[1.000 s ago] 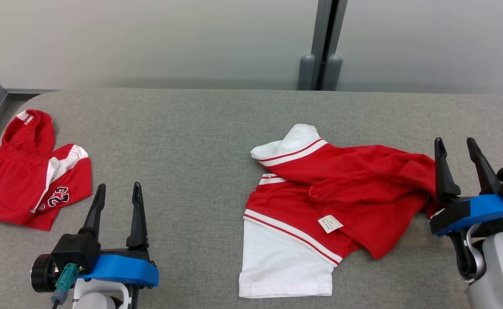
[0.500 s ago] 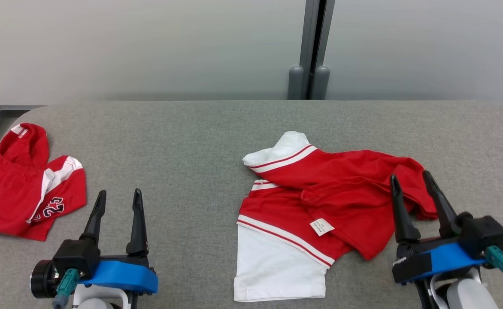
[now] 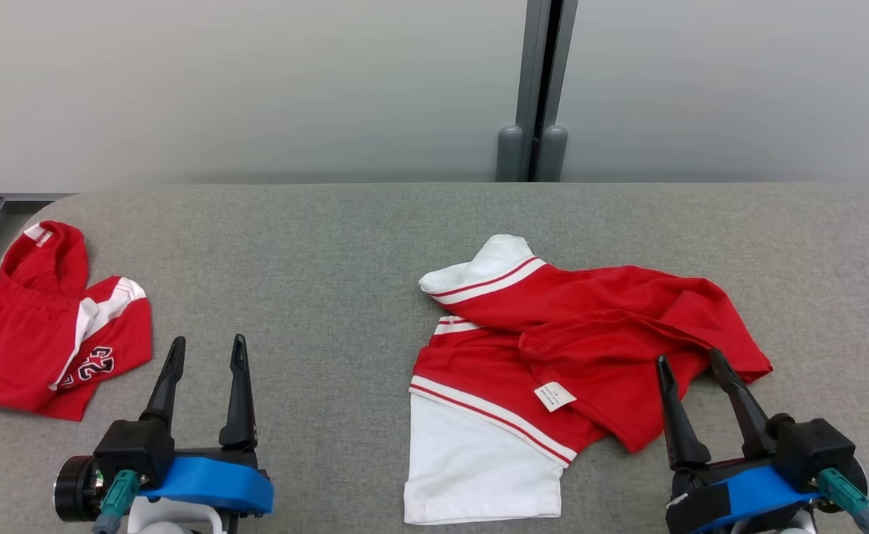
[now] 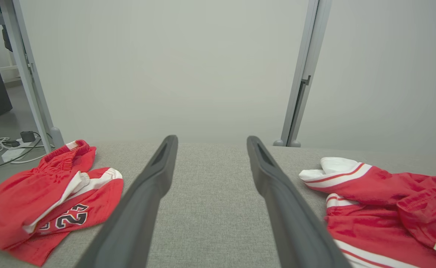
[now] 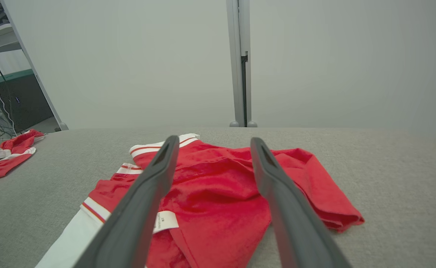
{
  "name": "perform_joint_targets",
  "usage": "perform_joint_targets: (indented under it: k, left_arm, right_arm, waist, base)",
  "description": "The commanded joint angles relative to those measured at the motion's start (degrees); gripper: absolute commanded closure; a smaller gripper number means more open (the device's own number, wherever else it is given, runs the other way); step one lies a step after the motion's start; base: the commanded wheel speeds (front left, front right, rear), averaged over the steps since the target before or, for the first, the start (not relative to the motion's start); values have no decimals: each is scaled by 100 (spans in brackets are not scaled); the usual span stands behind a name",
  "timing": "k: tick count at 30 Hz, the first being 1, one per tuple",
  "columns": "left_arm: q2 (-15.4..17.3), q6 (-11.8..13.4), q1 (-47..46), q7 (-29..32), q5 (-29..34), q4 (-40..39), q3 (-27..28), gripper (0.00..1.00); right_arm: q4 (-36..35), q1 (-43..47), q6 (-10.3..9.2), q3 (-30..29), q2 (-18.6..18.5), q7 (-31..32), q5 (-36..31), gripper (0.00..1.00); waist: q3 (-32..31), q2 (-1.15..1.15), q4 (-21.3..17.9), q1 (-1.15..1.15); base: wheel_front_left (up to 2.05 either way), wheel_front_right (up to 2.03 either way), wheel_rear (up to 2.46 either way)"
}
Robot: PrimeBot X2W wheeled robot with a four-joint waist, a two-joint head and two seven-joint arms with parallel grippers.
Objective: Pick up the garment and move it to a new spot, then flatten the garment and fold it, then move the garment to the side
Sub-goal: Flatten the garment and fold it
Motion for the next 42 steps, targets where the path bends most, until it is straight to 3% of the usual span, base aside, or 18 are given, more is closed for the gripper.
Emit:
perform_joint_targets:
  k: [1,19,32,42]
  left_arm:
    - [29,20,13,-27,49,-14,-4,0]
    - [20,-11,-279,-27,45,79,-186,0]
    - [21,-166,-1850,441,-39,935,-1358,0]
    - [169,-160,-2446,785,-435,2032,-2315,0]
  right_arm:
    - [14,61,3,-30,5,-21,-50,0]
    - [147,-174,3,-158,6,-21,-150,0]
    - [37,-428,3,-182,4,-21,-192,0]
    - [-19,-569,3,-208,4,-21,-138,0]
  waist:
    - [1,0,-1,1]
    - [58,0,-147,1]
    - [449,0,-460,1]
    - [802,0,-733,1]
  base:
    - [0,0,0]
    - [0,0,0]
    - [0,0,0]
    - [0,0,0]
